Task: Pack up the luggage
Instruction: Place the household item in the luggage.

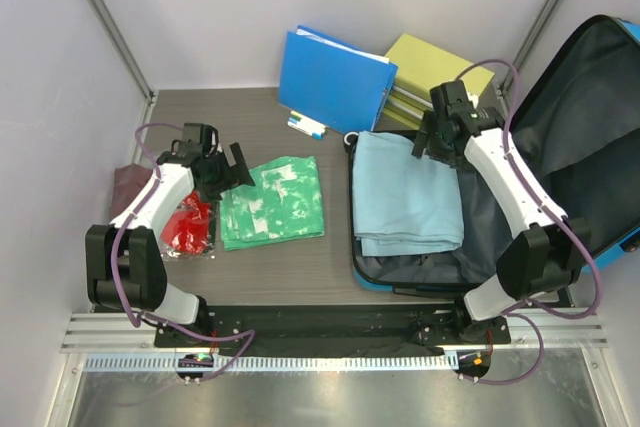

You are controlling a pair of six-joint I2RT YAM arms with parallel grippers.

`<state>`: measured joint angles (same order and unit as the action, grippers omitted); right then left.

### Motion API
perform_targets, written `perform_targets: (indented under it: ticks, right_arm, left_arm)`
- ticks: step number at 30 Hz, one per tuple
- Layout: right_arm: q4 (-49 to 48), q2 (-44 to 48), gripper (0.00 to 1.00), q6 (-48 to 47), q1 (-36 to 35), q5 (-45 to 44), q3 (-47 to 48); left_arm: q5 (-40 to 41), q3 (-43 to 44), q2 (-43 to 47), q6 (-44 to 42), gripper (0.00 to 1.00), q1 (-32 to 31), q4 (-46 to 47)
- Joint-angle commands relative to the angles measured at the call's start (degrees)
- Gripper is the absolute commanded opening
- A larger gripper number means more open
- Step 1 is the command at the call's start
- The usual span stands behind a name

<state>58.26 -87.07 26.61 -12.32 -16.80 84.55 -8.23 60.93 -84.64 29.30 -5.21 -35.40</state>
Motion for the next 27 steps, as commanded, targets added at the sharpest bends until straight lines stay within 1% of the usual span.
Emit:
perform_targets:
  ticks: [1, 5, 6, 8, 10, 16, 22, 26, 27]
  right_arm:
    - [-10.35, -5.11, 0.79, -2.26, -3.93, 8.8, 4.64]
    - [-11.15, -12.41, 0.79, -4.37, -7.71, 6.18, 10.8]
    - [-11.15, -15.3, 0.79, -4.37, -8.07, 4.77, 11.85]
    - [-11.06, -18.12, 0.79, -3.67, -9.12, 1.61, 14.58]
    - [-11.06, -22.07, 0.79, -3.58, -9.48, 0.54, 15.99]
    - [-12.56, -31.22, 0.78, -4.46, -12.2, 1.06, 14.77]
    - [-14.4, -30.8, 0.77, -2.8, -16.77, 0.19, 8.18]
    - [-12.92, -27.73, 0.78, -2.62, -16.78, -1.13, 9.39]
    - [-11.95, -27.11, 0.79, -2.79, -16.86, -1.92, 11.75]
  left_arm:
    - [-0.82, 0.68, 1.32, -1.09, 1.0, 0.2, 0.77]
    - [-0.65, 0.95, 1.58, -1.09, 1.0, 0.2, 0.24]
    - [-0.47, 1.04, 1.67, -1.09, 1.0, 0.2, -0.11]
    - [-0.56, 1.39, 2.02, -1.17, 1.0, 0.12, -0.72]
    - [-0.39, 1.3, 2.46, -1.35, 1.0, 0.2, -0.81]
    - [-0.65, 0.42, 3.08, -1.09, 1.0, 0.2, -1.08]
    - [-0.3, -0.46, 3.61, -1.09, 1.0, 0.2, -1.08]
    - [-0.47, -0.28, 2.99, -1.7, 1.0, 0.2, -1.34]
    - [-0.39, -0.28, 2.9, -2.14, 1.0, 0.2, -1.34]
